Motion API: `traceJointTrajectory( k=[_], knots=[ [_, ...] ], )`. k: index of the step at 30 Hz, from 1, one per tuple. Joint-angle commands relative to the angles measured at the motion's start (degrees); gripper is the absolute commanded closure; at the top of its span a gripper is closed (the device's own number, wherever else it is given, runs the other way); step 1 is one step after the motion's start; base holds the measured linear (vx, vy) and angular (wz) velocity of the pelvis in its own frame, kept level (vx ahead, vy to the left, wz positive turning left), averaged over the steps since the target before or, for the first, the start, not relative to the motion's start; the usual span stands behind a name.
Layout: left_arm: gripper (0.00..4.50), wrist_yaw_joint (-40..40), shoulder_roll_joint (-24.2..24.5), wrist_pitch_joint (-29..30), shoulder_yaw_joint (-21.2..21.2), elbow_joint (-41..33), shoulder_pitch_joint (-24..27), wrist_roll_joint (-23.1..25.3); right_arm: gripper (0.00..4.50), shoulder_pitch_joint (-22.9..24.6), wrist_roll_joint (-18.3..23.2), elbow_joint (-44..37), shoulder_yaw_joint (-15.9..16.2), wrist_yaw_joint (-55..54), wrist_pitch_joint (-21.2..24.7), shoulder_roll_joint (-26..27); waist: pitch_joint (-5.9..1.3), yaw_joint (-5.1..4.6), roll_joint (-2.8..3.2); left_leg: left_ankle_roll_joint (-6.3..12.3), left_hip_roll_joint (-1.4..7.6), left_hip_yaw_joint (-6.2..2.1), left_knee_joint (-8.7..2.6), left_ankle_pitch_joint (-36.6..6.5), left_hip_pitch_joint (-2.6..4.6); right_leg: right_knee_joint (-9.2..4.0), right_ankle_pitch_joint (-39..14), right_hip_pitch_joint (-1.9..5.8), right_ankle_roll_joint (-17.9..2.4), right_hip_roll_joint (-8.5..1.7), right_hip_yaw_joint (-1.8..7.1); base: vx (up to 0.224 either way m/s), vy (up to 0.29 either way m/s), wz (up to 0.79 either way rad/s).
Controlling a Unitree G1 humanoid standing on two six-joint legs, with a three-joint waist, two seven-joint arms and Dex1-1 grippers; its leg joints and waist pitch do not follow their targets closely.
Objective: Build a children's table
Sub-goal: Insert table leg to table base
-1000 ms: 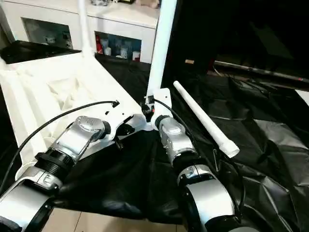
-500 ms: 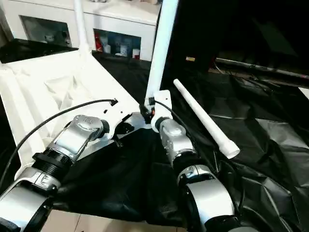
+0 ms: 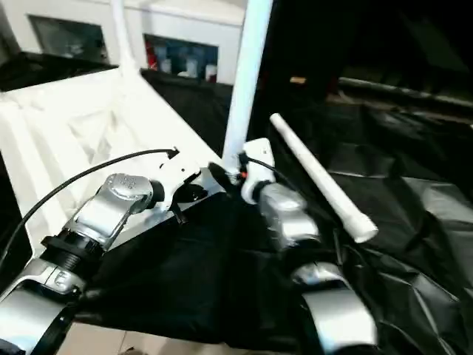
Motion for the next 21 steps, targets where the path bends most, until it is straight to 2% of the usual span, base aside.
traceJointTrajectory(
  k=[1, 4, 6, 8, 11, 17, 21],
  knots=[
    [4.5, -2.72, 0.48, -2.17, -1.62, -0.66, 0.45, -0.07, 0.26, 1.95, -0.27, -3.27, 2.54, 5.46, 2.08, -1.53, -3.17, -0.01, 0.82, 6.23, 1.47, 0.34, -2.92, -1.12, 0.1, -2.66, 10.27, 3.26, -15.49, -3.19, 3.46, 0.0, 0.0, 0.0],
    [4.5, -6.02, 1.77, -4.62, -2.03, -1.14, 1.04, -0.82, 0.26, 3.92, -0.19, -6.93, 4.13, 10.9, 2.88, -4.35, -3.01, 0.29, 0.75, 6.66, 1.58, 0.35, -2.91, -2.67, 0.13, -2.96, 7.57, 3.37, -15.44, -3.27, 3.41, 0.0, 0.0, 0.0],
    [4.5, -9.19, 2.96, -5.73, -2.35, -2.09, 1.66, -1.37, 0.26, 5.72, 0.91, -10.61, 5.09, 15.08, 4.85, -6.28, -2.94, 0.42, 0.97, 6.29, 1.73, 0.29, -3.03, -3.63, 0.17, -3.0, 6.34, 3.33, -15.36, -3.3, 3.47, 0.0, 0.0, 0.0],
    [4.5, -11.02, 3.74, -6.01, -2.58, -2.52, 1.94, -1.84, 0.26, 6.62, 1.48, -12.5, 5.69, 17.32, 5.75, -7.52, -2.87, 0.53, 1.0, 5.67, 1.82, 0.26, -3.13, -4.47, 0.25, -3.08, 5.03, 3.26, -15.28, -3.32, 3.43, 0.0, 0.0, 0.0],
    [4.5, -16.01, 5.51, -9.58, -2.76, -3.78, 2.95, -3.7, 0.26, 7.82, 1.86, -15.26, 6.76, 20.81, 7.27, -9.69, -2.83, 0.62, 0.97, 4.64, 1.76, 0.24, -3.21, -5.8, 0.29, -3.26, 2.71, 3.27, -14.87, -3.26, 3.45, 0.0, 0.0, 0.0],
    [4.5, -21.44, 7.29, -11.01, -2.64, -5.5, 3.71, -5.51, 0.26, 8.99, 1.62, -19.07, 8.5, 26.25, 9.31, -13.17, -3.1, 0.97, 0.97, 5.26, 1.64, 0.33, -2.83, -2.52, 0.41, -2.55, 8.08, 3.36, -15.94, -3.11, 3.43, 0.0, 0.0, 0.0],
    [4.5, -23.92, 8.27, -10.47, -3.05, -6.51, 4.1, -5.85, 0.26, 9.3, 1.15, -20.03, 9.24, 27.54, 9.42, -14.58, -3.16, 1.07, 0.92, 5.77, 1.62, 0.35, -2.7, -1.8, 0.42, -2.42, 8.42, 3.34, -16.28, -3.18, 3.4, 0.0, 0.0, 0.0]
  ],
)
